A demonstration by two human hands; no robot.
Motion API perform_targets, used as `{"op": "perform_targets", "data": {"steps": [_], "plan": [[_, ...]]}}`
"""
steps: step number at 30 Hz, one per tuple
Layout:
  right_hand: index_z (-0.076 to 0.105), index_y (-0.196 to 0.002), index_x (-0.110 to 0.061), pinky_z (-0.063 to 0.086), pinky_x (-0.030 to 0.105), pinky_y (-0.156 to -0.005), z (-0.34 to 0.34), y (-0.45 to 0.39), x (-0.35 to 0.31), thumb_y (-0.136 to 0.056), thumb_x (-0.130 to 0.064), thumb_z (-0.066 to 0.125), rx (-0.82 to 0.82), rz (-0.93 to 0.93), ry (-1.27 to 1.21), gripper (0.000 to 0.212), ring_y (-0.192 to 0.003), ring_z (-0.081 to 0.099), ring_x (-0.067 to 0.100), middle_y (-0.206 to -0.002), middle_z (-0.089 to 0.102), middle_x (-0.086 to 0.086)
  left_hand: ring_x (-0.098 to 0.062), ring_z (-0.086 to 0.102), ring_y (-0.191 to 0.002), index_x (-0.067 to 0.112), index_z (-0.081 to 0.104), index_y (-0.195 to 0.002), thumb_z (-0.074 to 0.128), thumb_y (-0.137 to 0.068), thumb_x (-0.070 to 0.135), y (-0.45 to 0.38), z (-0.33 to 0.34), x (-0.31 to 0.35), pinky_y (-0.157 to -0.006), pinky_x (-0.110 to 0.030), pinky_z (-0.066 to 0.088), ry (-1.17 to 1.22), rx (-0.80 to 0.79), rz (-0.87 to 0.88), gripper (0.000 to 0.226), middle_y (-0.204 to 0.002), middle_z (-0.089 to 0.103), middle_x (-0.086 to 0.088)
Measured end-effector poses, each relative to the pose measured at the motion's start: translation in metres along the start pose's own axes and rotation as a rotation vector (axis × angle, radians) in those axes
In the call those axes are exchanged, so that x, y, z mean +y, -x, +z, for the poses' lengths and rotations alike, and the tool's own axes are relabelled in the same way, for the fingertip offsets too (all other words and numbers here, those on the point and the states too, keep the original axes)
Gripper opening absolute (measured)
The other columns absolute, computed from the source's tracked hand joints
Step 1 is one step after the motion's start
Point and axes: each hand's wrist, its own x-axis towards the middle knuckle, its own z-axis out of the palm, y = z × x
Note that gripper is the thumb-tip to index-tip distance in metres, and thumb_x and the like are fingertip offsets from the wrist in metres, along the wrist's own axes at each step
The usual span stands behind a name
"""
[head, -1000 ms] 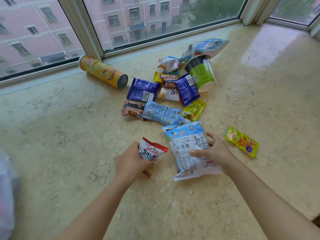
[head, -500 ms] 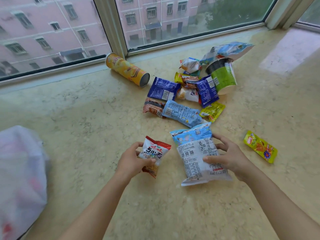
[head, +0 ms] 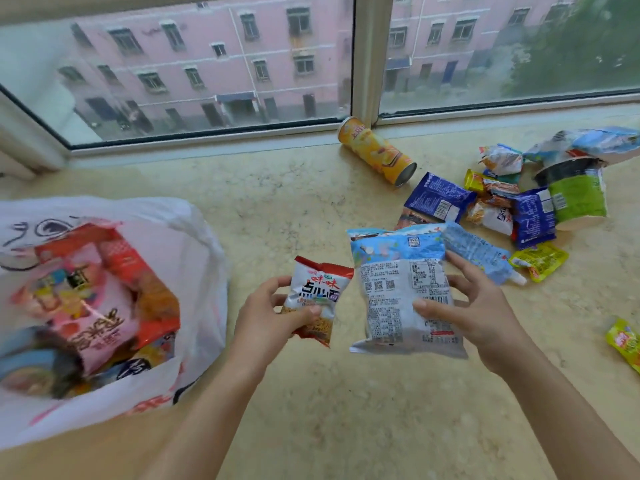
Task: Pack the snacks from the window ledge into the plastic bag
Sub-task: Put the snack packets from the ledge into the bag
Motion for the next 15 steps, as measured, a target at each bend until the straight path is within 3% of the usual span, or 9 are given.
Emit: {"op": "perform_targets", "data": {"steps": [2,4,10,15], "plan": [[0.049,-0.123,-0.044,0.058,0.038,-0.063,0.019,0.005,-0.011,-0.039,-0.027,0.093,-0.033,-0.005,-0.010,0.096,-0.081,0.072,0.018,-0.103,0.070,-0.001,-0.017,0.071,-0.076,0.033,0.060,-0.104,0.083,-0.070,0.012,0.010,-0.022,0.002,-0.069,-0.037,0.059,0.022,0.023,0.008,0.046,-0.092,0.073,0.000],[0.053,-0.115,-0.049,0.059,0.038,-0.060,0.038,0.011,-0.019,-0.021,-0.042,0.096,-0.078,-0.007,-0.031,0.104,-0.082,0.073,0.022,-0.099,0.072,-0.004,-0.016,0.072,-0.075,0.035,0.060,-0.101,0.084,-0.069,0.014,0.020,-0.047,0.004,-0.068,-0.035,0.059,0.016,0.048,0.022,0.046,-0.092,0.073,0.001],[0.053,-0.130,-0.038,0.059,0.041,-0.055,0.099,0.033,-0.032,-0.016,-0.039,0.097,-0.226,-0.004,-0.041,0.122,-0.081,0.073,0.029,-0.111,0.068,0.006,-0.004,0.069,-0.085,0.038,0.065,-0.103,0.086,-0.067,0.020,0.063,-0.138,0.007,-0.075,-0.033,0.057,-0.111,0.159,0.061,0.045,-0.090,0.073,0.016],[0.059,-0.115,-0.047,0.059,0.046,-0.058,0.136,0.047,-0.042,-0.006,-0.042,0.095,-0.308,0.007,-0.109,0.115,-0.084,0.072,0.033,-0.106,0.071,0.003,-0.010,0.070,-0.082,0.034,0.062,-0.103,0.087,-0.064,0.022,0.065,-0.214,-0.006,-0.073,-0.038,0.058,-0.108,0.330,0.006,0.048,-0.093,0.071,0.009]]}}
